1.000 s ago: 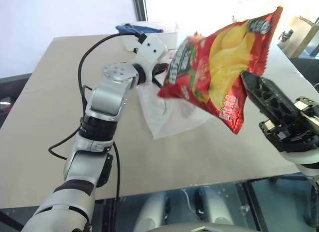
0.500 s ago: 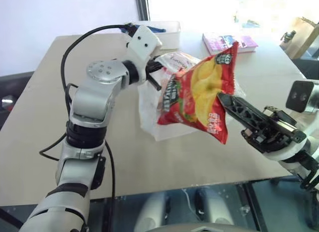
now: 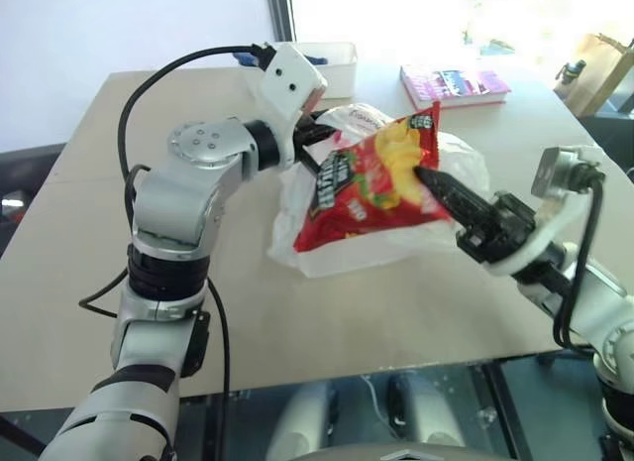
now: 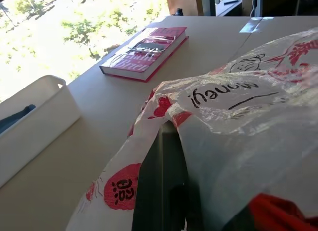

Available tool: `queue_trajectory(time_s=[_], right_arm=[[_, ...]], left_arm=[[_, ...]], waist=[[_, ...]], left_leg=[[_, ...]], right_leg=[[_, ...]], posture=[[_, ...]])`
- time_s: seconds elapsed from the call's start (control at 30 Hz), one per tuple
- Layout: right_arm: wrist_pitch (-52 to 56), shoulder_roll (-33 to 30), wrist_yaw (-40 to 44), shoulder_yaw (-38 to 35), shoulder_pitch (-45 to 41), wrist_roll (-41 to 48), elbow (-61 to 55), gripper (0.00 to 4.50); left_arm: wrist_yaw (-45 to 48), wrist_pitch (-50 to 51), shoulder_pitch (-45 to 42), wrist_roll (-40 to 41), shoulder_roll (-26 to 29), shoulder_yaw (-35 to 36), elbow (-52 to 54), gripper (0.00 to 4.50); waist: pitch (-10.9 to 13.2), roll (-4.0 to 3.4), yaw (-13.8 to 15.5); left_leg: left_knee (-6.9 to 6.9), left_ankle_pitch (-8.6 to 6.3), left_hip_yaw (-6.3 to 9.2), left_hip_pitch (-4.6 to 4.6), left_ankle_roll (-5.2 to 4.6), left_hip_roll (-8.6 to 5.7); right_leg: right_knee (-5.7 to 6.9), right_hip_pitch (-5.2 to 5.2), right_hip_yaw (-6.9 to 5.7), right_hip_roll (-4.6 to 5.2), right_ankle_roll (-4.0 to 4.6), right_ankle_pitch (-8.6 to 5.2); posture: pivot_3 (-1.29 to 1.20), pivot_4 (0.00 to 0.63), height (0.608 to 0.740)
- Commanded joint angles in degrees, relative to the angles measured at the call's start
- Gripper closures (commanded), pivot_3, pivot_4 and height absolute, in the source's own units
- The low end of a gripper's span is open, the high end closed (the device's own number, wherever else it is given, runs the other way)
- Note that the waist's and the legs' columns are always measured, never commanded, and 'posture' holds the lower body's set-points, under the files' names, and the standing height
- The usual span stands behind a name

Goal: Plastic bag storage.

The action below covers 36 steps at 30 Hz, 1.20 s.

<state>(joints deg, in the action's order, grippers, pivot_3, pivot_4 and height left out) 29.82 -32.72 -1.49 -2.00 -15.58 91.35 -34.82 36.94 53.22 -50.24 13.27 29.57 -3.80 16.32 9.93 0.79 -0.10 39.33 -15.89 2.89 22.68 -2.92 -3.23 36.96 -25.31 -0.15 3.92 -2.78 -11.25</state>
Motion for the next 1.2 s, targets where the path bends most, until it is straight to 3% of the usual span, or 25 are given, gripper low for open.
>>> queue_trajectory(time_s=[0.03, 0.27, 0.43, 0.63, 0.77, 0.87, 0.97, 1.0, 1.03, 1.2], right_arm=[[0.6, 2.0, 0.2, 1.1, -3.9, -7.9, 3.9, 4.47], [4.7, 2.9, 8.3, 6.0, -9.1, -22.8, 11.1, 4.47], [5.8, 3.5, 14.2, 13.5, -13.4, -37.7, 15.7, 4.47], [6.4, 11.0, 11.3, 15.4, -22.7, -51.1, 29.9, 4.47], [4.7, 14.2, 9.2, 11.3, -28.7, -58.2, 43.5, 4.47], [5.4, 13.3, 12.4, 10.0, -29.6, -60.5, 43.4, 3.67], [7.8, 10.3, 14.5, 9.6, -27.4, -62.1, 36.1, 2.26], [9.6, 8.9, 15.8, 8.9, -25.8, -60.8, 31.8, 1.97], [10.6, 6.1, 17.7, 8.7, -23.5, -60.4, 25.5, 1.35], [16.4, -2.9, 22.6, 4.5, -17.4, -56.0, 6.1, 1.35]], left_arm=[[-1.2, 1.0, -0.5, 2.1, -0.6, 1.9, 2.7, 4.50], [-3.4, 4.3, -2.5, 4.7, -1.4, 4.4, 1.1, 4.50], [-4.7, 5.1, -2.1, 6.0, -2.1, 4.3, 2.1, 4.50], [-5.1, 5.3, -1.5, 7.9, -2.5, 4.8, 4.0, 4.50], [-5.2, 3.8, 0.1, 7.1, -1.4, 3.2, 4.2, 4.50], [-5.4, 2.5, 1.3, 6.1, -0.7, 2.0, 3.8, 4.50], [-5.9, 1.2, 1.9, 5.1, -0.7, 1.7, 2.7, 4.50], [-6.1, 0.4, 2.2, 4.7, -0.5, 1.5, 2.1, 4.50], [-6.3, -0.4, 2.4, 4.1, -0.3, 1.3, 1.2, 4.50], [-4.9, -4.8, 3.0, 4.6, -1.1, 1.9, -2.0, 4.50]], waist=[[0.0, 0.00, 0.0], [0.0, 0.00, -0.2], [0.0, -0.01, -0.5], [0.0, -0.01, -0.8], [0.0, -0.01, -0.5], [0.0, -0.01, -0.4], [0.0, -0.02, -0.6], [0.0, -0.02, -0.6], [0.0, -0.02, -0.6], [0.0, -0.04, -0.7]], left_leg=[[0.00, 0.00, -0.02, 0.00, 0.00, -0.02], [-0.04, 0.00, 0.01, 0.05, 0.00, -0.02], [-0.03, 0.00, -0.03, 0.06, 0.00, -0.04], [-0.03, 0.01, -0.08, 0.05, 0.02, -0.03], [-0.03, 0.03, -0.09, 0.05, 0.06, -0.09], [-0.07, 0.03, -0.02, 0.16, 0.06, -0.14], [-0.15, 0.02, -0.05, 0.26, 0.05, -0.16], [-0.19, 0.02, -0.03, 0.27, 0.05, -0.16], [-0.21, 0.02, -0.02, 0.27, 0.06, -0.14], [-0.19, 0.01, -0.01, 0.29, 0.05, -0.14]], right_leg=[[0.01, -0.01, 0.01, 0.01, 0.00, 0.00], [0.00, -0.06, 0.00, -0.01, 0.00, 0.00], [0.01, -0.08, 0.01, 0.00, 0.00, 0.00], [0.14, -0.17, 0.09, -0.01, 0.01, 0.01], [0.20, -0.23, 0.13, 0.02, 0.02, 0.01], [0.12, -0.28, 0.09, 0.07, 0.02, 0.01], [0.03, -0.37, 0.11, 0.10, 0.02, 0.01], [-0.01, -0.38, 0.10, 0.10, 0.02, 0.01], [-0.02, -0.38, 0.09, 0.10, 0.02, 0.01], [-0.06, -0.36, 0.07, 0.11, 0.00, 0.01]], posture=[[0.00, 0.150, 0.740], [0.00, 0.150, 0.740], [0.00, 0.150, 0.740], [0.00, 0.150, 0.740], [0.00, 0.150, 0.740], [0.00, 0.150, 0.740], [0.00, 0.150, 0.740], [0.00, 0.150, 0.740], [0.00, 0.150, 0.740], [0.00, 0.150, 0.740]])
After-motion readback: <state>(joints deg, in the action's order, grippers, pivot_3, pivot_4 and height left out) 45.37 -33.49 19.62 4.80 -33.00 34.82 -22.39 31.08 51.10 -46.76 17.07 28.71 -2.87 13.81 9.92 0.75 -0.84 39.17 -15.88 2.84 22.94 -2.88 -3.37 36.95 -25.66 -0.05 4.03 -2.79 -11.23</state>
